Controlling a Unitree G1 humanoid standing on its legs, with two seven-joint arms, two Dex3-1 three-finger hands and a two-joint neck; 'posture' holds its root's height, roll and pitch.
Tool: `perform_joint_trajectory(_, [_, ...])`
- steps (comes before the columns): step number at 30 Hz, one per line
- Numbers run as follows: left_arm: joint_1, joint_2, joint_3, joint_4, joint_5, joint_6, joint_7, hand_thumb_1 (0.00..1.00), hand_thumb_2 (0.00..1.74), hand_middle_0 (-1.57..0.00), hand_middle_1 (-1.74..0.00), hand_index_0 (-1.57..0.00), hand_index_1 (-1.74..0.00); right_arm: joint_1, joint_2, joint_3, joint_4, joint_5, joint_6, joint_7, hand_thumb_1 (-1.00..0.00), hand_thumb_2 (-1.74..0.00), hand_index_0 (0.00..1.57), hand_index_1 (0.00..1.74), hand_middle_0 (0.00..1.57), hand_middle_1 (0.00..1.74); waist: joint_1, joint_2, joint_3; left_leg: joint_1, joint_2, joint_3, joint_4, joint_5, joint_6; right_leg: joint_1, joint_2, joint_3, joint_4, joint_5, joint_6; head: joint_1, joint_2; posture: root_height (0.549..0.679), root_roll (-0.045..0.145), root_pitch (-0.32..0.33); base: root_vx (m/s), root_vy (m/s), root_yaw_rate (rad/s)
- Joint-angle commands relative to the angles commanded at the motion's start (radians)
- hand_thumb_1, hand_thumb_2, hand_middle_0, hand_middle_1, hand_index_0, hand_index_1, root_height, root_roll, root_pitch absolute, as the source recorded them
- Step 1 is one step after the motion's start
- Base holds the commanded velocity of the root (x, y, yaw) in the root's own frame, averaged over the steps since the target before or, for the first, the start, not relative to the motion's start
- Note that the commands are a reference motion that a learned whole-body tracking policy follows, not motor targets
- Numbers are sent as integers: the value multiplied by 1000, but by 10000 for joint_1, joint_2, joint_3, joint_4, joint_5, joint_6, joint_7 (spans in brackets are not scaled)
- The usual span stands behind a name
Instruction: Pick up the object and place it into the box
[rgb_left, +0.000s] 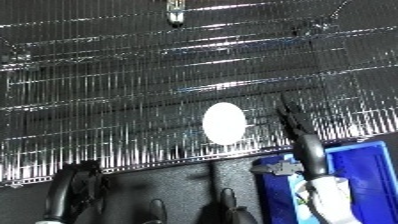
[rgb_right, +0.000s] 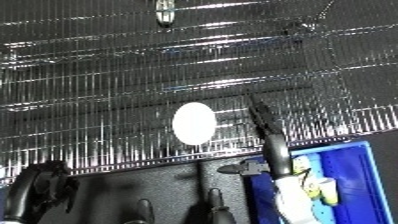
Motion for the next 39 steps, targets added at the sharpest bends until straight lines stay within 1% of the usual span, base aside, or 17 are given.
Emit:
perform_joint_trajectory(5, [-180,-18,-79,11,-12,49,98,1000,1740,-1570,-1740,-1570,-1740,-452,-21,136,245,96,-33,129,0,0,0,0,0,0,55,59,0,-254,-9,30,203,-107,6,-291,-63,17,170,-13,-3,193,73,630,44,10,-17,27,48])
perform_joint_trajectory(9, [-344,-17,-147,58,-40,128,173,1000,1740,-1570,-1740,-1570,-1740,-878,29,253,453,201,-13,216,0,0,0,0,0,0,119,101,0,-389,-41,36,303,-181,11,-442,-97,12,251,-22,-7,385,28,629,44,18,-6,24,64])
perform_joint_trajectory(15, [-504,-58,-235,125,-61,130,285,1000,1740,-1570,-1740,-1570,-1740,-1458,157,448,733,335,89,273,0,0,0,0,0,0,218,184,0,-456,-121,31,291,-232,42,-611,-154,-2,339,-38,-25,548,114,627,45,27,0,34,78])
perform_joint_trajectory(23, [-680,-63,-355,135,-169,231,377,1000,1740,-1570,-1740,-1570,-1740,-1976,367,706,1155,487,276,312,0,0,0,0,0,0,315,272,0,-524,-200,23,319,-289,83,-771,-223,-37,450,-53,-54,884,-53,626,48,33,-5,26,59])
perform_joint_trajectory(30, [-723,-134,-521,133,-224,200,429,1000,1740,-1570,-1740,-1570,-1740,-2210,498,977,1589,538,383,463,-350,-609,549,609,549,609,366,334,0,-500,-259,27,209,-280,108,-807,-264,-46,413,-45,-81,1059,-52,626,51,37,-16,28,39])
perform_joint_trajectory(36, [-774,-95,-615,173,-324,153,448,1000,1740,-1570,-1740,-1570,-1740,-2312,467,1040,1925,632,259,376,-650,-1131,1020,1131,1020,1131,369,356,0,-410,-297,32,24,-218,123,-751,-264,-58,277,11,-65,1132,63,628,51,39,-21,11,18])
perform_joint_trajectory(39, [-817,-58,-655,170,-379,143,489,1000,1740,-1570,-1740,-1570,-1740,-2345,428,1045,1993,666,198,249,-650,-1131,1020,1131,1020,1131,362,358,0,-357,-296,35,-100,-163,128,-725,-247,-60,191,53,-54,1122,133,629,50,41,-29,-3,-2])
